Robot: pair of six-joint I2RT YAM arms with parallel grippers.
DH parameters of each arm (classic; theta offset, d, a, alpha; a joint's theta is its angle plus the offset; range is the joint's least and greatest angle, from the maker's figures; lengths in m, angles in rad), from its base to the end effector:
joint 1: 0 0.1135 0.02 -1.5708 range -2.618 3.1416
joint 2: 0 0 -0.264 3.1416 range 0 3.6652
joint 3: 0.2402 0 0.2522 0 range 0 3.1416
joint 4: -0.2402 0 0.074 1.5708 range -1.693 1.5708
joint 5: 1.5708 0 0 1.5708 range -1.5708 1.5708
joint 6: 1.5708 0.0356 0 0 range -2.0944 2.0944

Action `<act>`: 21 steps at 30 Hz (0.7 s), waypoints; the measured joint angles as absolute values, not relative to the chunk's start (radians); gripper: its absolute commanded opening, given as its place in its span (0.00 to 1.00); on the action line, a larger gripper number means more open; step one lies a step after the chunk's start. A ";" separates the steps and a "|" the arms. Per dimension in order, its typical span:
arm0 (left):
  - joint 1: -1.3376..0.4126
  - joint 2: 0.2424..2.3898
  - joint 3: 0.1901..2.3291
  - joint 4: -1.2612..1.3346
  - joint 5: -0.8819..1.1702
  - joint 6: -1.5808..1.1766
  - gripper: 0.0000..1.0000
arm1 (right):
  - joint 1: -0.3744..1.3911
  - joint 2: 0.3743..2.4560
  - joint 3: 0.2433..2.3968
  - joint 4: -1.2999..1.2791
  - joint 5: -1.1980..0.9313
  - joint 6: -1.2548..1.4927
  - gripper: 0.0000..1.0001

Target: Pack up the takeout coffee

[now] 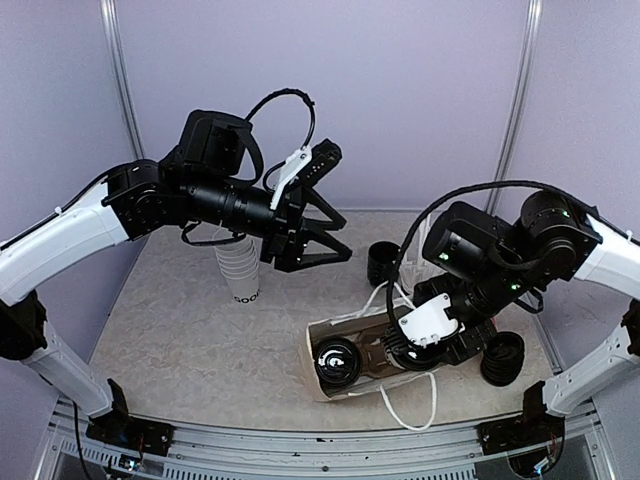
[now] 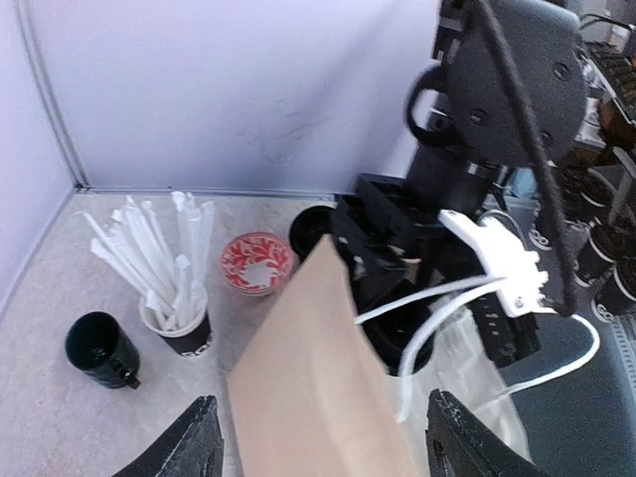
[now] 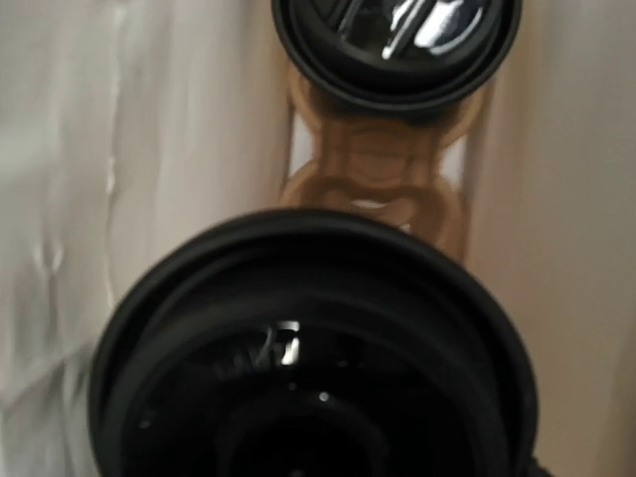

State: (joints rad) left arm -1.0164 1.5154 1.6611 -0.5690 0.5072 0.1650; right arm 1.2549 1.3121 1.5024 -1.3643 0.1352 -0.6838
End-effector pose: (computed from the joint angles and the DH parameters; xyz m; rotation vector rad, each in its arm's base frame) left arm 0.1616 -0.2938 0.4288 1.4373 1.5223 -1.0385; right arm 0.0741 0.2113 0.3732 -2.2246 1.5717 -0.0227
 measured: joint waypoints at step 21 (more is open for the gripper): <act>-0.823 1.806 1.534 -0.374 0.371 0.042 0.64 | 1.316 1.205 1.336 -1.258 0.213 -0.712 0.27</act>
State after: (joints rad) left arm -0.8227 1.8065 1.5337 -0.3744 0.3706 0.0422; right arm 1.3163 1.2053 1.3357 -1.2575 0.2134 -0.7124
